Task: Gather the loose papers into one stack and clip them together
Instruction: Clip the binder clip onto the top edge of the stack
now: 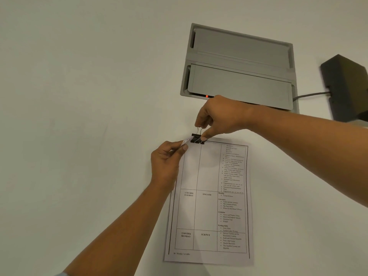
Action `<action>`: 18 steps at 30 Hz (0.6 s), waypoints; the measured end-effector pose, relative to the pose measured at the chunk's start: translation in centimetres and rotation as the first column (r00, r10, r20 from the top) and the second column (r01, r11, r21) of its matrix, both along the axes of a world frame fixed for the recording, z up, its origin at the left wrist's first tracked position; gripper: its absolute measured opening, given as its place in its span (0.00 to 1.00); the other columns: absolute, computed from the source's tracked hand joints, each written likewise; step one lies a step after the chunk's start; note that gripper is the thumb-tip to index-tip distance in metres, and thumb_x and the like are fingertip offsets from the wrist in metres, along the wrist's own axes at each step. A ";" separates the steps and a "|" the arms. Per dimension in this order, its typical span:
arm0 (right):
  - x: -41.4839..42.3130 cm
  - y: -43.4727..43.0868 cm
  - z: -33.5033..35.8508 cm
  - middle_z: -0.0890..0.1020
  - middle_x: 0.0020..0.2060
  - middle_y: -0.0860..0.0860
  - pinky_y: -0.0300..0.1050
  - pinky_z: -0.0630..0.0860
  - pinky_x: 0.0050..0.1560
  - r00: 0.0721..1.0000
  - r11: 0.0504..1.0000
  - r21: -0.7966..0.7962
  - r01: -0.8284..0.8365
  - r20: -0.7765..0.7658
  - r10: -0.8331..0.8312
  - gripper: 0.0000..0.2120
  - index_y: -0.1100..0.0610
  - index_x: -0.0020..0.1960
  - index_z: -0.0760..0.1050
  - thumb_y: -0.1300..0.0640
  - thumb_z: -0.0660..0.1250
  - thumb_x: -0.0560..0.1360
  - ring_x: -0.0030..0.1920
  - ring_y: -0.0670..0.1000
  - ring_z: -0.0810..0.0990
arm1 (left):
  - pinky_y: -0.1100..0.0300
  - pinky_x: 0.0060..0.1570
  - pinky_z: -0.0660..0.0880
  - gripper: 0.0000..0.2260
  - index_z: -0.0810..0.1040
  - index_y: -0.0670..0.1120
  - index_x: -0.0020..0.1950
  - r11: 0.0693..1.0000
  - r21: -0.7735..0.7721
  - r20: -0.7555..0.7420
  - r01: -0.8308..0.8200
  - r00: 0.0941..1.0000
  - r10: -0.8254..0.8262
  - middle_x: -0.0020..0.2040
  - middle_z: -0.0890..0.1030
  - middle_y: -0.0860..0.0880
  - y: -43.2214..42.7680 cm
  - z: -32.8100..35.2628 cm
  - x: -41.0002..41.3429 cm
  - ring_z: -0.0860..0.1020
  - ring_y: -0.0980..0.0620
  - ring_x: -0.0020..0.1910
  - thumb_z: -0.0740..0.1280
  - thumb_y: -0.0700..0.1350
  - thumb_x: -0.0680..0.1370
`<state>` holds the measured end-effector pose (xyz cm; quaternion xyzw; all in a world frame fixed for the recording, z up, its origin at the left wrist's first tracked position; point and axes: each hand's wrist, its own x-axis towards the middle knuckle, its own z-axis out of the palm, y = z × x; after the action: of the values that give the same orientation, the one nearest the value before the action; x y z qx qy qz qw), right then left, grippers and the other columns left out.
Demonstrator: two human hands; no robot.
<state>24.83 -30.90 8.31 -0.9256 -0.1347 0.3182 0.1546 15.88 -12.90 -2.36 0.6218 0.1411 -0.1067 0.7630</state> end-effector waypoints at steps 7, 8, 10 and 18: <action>-3.8 -5.0 -2.5 0.84 0.53 0.49 0.47 0.76 0.61 0.869 0.839 0.226 0.495 -0.115 -0.481 0.33 0.53 0.65 0.76 0.37 0.73 0.65 0.54 0.48 0.82 | 0.61 0.54 0.80 0.07 0.84 0.39 0.49 0.997 -0.080 -0.046 -0.004 0.999 0.000 0.45 0.84 0.44 0.5 0.4 0.1 0.83 0.53 0.47 0.71 0.30 0.74; -5.0 -6.3 -3.2 0.85 0.52 0.49 0.48 0.76 0.61 0.795 0.748 0.271 0.606 -0.160 -0.585 0.31 0.54 0.61 0.78 0.36 0.71 0.65 0.54 0.49 0.82 | 0.62 0.54 0.80 0.07 0.84 0.39 0.49 0.997 -0.083 -0.056 -0.006 0.998 0.001 0.46 0.85 0.44 0.5 0.4 0.1 0.83 0.53 0.48 0.71 0.30 0.74; -7.8 -8.5 -4.8 0.86 0.50 0.51 0.51 0.77 0.59 0.603 0.511 0.340 0.789 -0.273 -0.750 0.26 0.55 0.56 0.81 0.37 0.69 0.67 0.55 0.53 0.83 | 0.61 0.55 0.80 0.07 0.84 0.39 0.50 0.997 -0.081 -0.076 -0.016 0.997 0.010 0.47 0.85 0.43 0.6 0.5 0.3 0.83 0.51 0.49 0.72 0.31 0.74; -17.1 -6.9 -7.7 0.87 0.50 0.57 0.54 0.82 0.53 0.315 0.030 0.483 0.875 -0.522 -0.793 0.12 0.61 0.55 0.81 0.57 0.61 0.81 0.51 0.59 0.86 | 0.53 0.56 0.80 0.06 0.85 0.47 0.46 0.992 -0.109 -0.201 -0.069 0.979 0.046 0.43 0.87 0.50 0.4 1.4 0.8 0.84 0.50 0.48 0.73 0.37 0.73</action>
<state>7.76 -37.76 0.64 -0.6647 0.3300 0.1361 0.6563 16.63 -12.52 -0.92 0.5586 0.2279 -0.1537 0.7826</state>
